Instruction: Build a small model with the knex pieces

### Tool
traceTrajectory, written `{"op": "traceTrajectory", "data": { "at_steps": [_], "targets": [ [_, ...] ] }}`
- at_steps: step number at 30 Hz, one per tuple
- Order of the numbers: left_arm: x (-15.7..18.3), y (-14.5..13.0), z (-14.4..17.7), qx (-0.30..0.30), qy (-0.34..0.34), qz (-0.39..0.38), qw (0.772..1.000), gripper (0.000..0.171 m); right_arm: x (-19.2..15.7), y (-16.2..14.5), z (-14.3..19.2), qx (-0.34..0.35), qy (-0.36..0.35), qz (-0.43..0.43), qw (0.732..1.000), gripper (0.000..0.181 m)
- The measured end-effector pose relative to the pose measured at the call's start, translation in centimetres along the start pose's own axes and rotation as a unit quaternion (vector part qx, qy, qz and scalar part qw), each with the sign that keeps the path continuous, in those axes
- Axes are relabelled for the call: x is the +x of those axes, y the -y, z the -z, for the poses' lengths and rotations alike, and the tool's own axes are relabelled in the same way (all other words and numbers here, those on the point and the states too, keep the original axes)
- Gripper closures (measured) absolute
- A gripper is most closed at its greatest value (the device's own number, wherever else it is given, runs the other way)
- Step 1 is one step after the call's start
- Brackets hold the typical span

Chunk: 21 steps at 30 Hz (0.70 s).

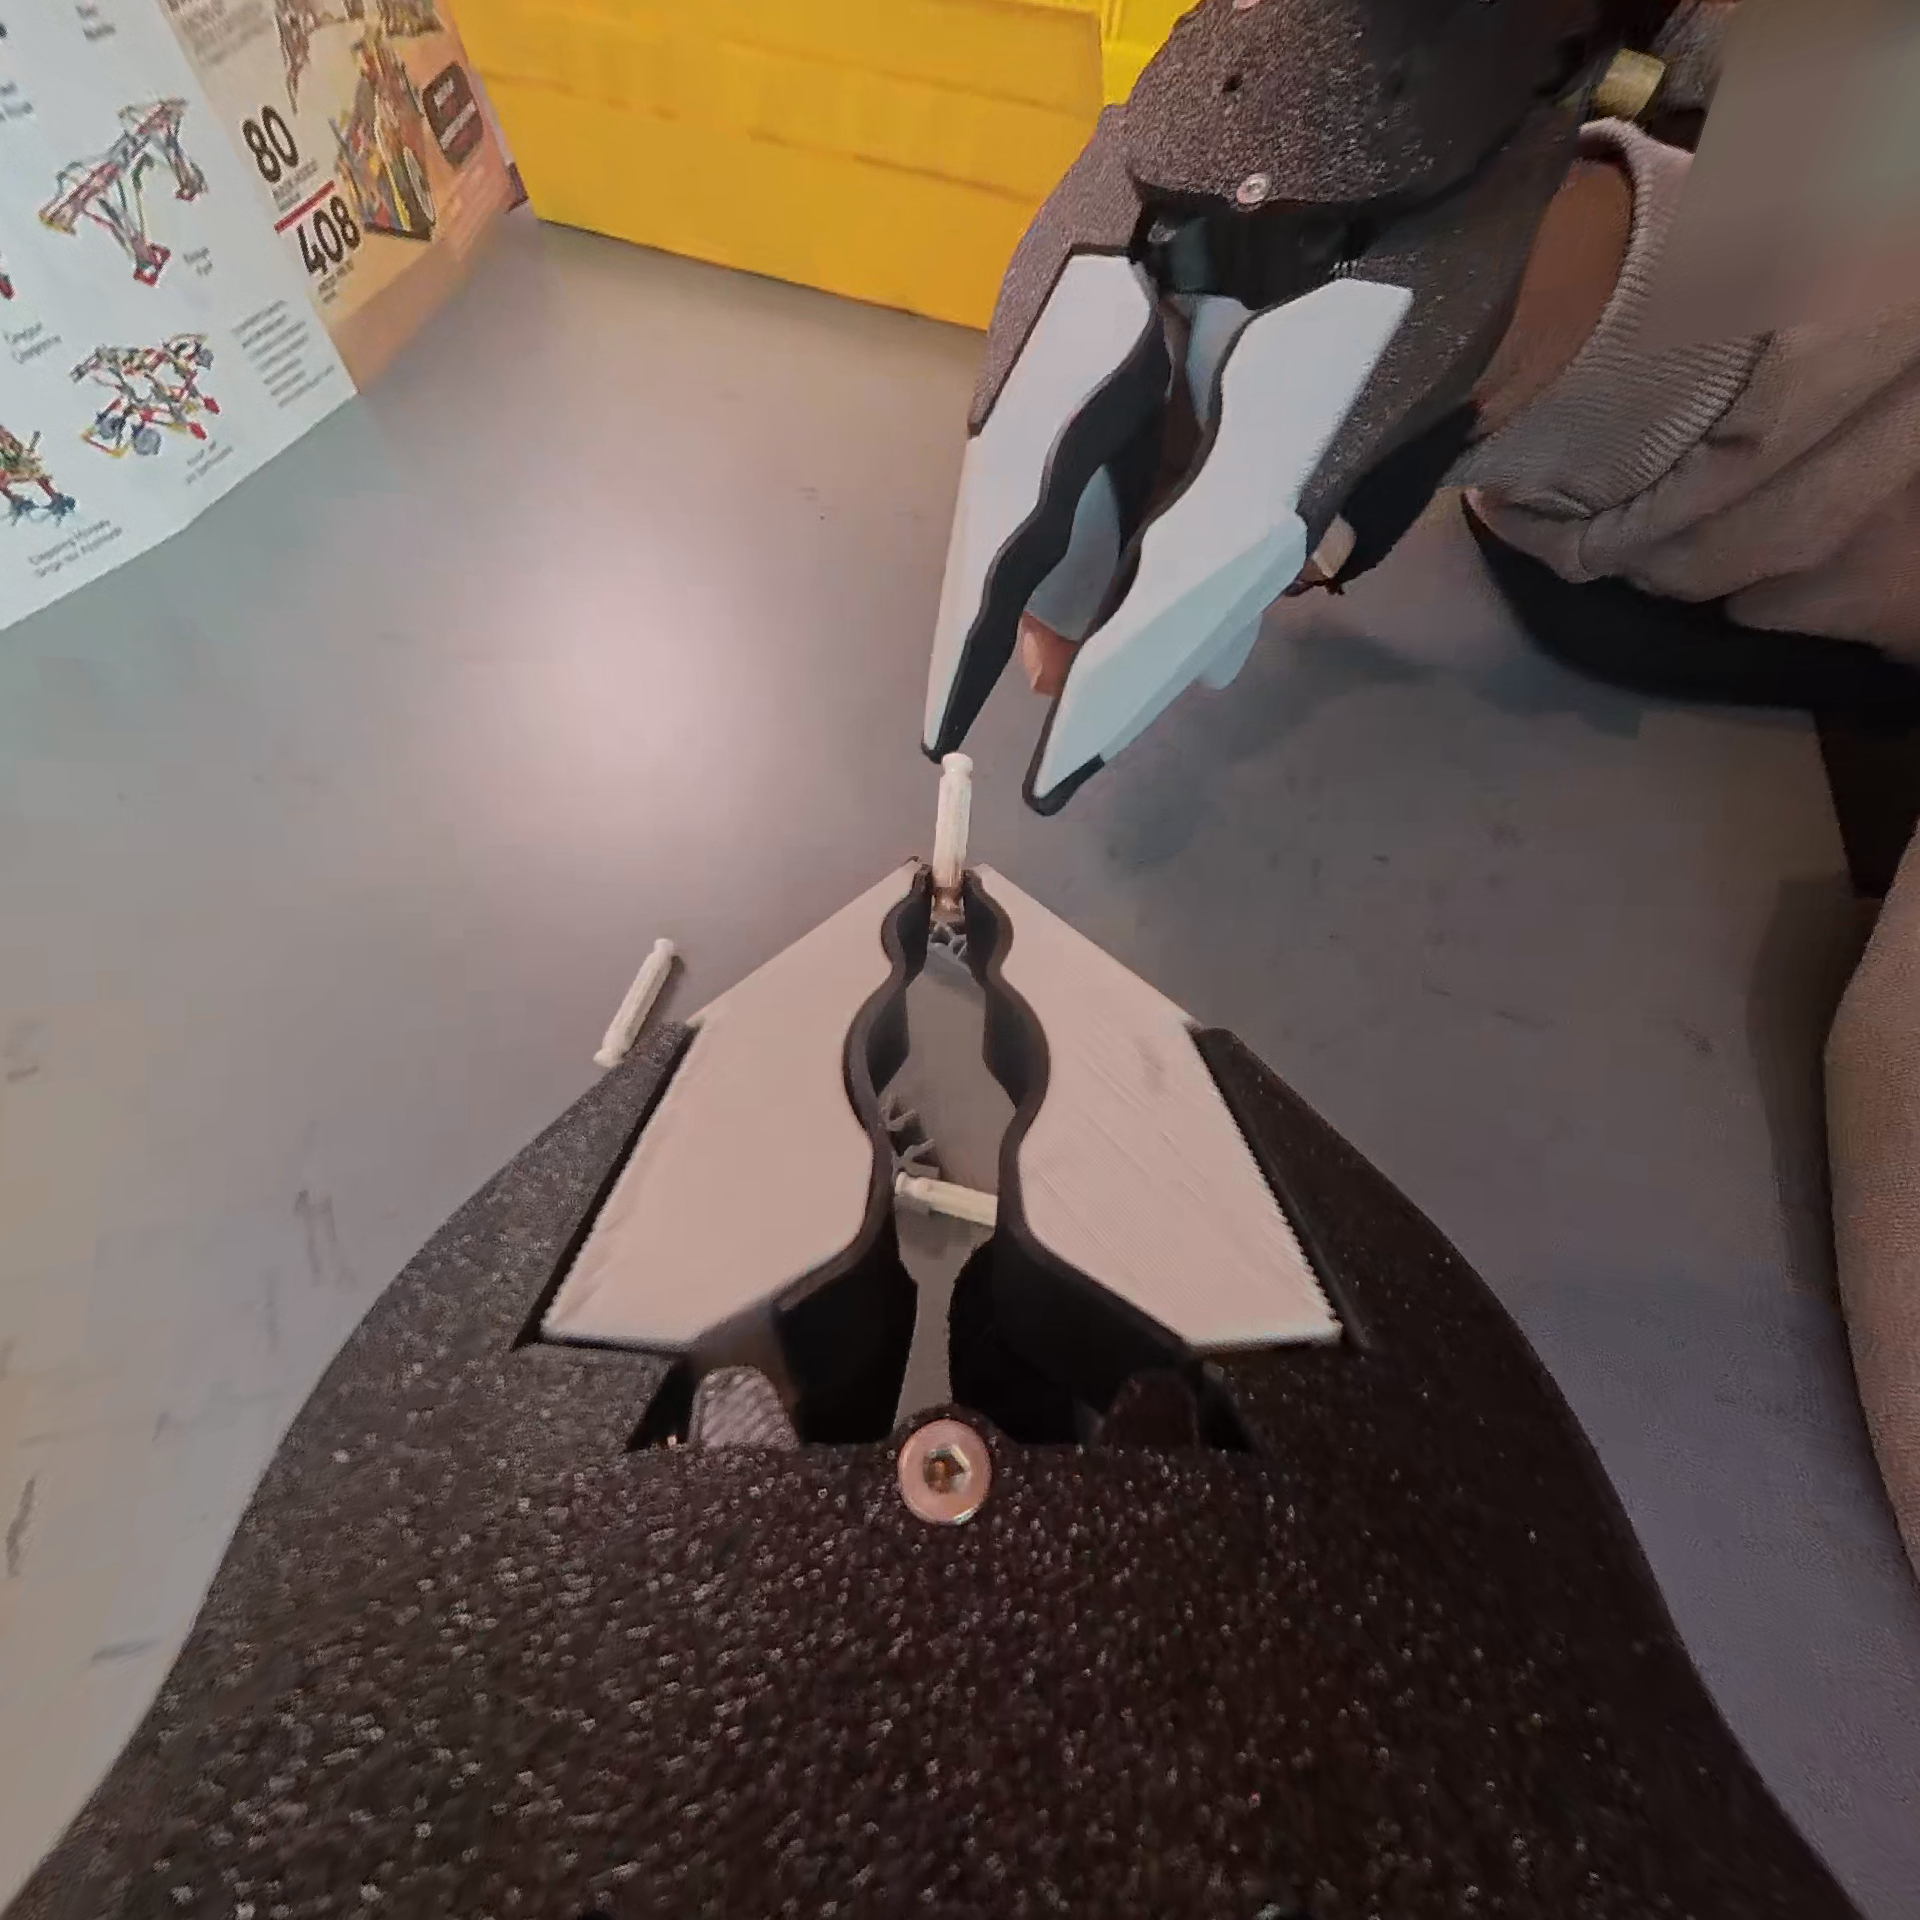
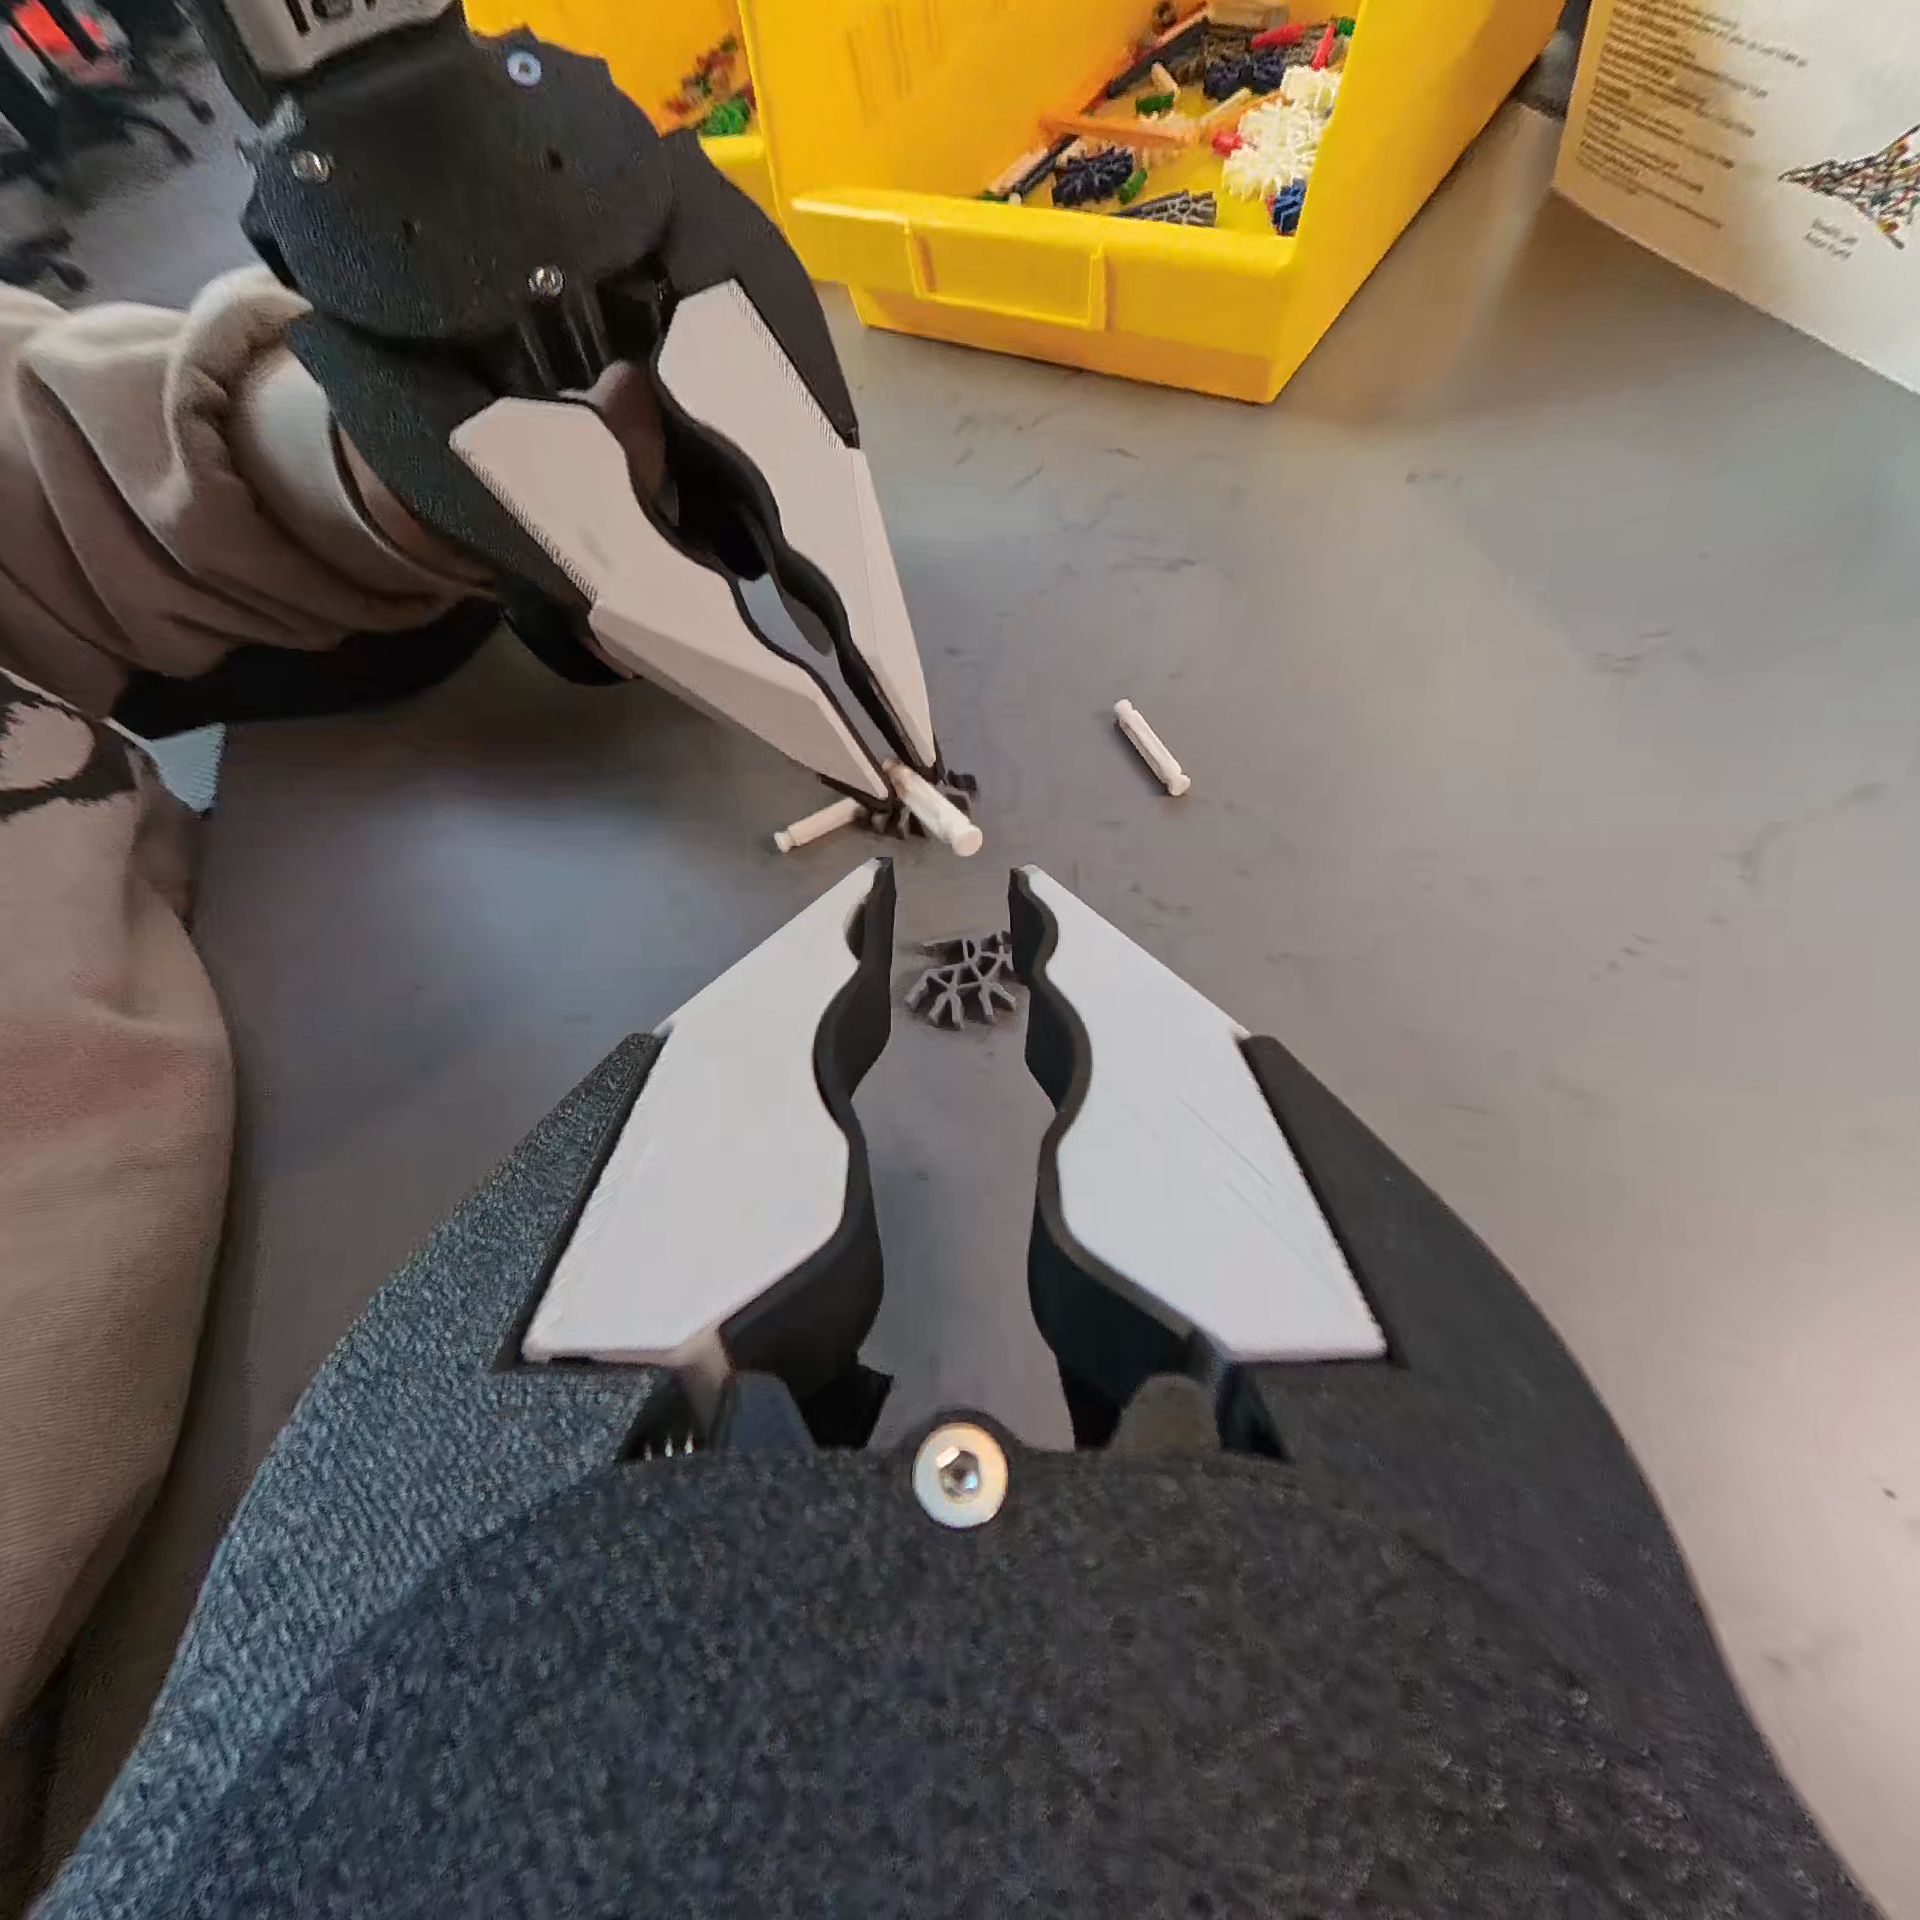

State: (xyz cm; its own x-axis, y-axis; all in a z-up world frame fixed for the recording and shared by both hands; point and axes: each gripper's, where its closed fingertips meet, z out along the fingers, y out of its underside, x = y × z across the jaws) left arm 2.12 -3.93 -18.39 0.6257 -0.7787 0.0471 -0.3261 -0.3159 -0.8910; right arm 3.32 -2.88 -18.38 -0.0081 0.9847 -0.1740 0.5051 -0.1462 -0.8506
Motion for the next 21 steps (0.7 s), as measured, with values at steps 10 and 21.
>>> {"op": "traceTrajectory", "data": {
  "at_steps": [10, 21],
  "targets": [
    [1.1, -0.1, -0.3, 0.001, -0.022, -0.003, 1.0, 0.166, -1.5, 0.7, 0.2, 0.041, 0.081, -0.031, 0.995, 0.178],
    [3.1, -3.1, -1.5, -0.07, -0.059, -0.14, 0.986, 0.166, -3.1, -3.1, -0.7, -0.086, 0.054, 0.12, 0.988, 0.177]
  ]
}}
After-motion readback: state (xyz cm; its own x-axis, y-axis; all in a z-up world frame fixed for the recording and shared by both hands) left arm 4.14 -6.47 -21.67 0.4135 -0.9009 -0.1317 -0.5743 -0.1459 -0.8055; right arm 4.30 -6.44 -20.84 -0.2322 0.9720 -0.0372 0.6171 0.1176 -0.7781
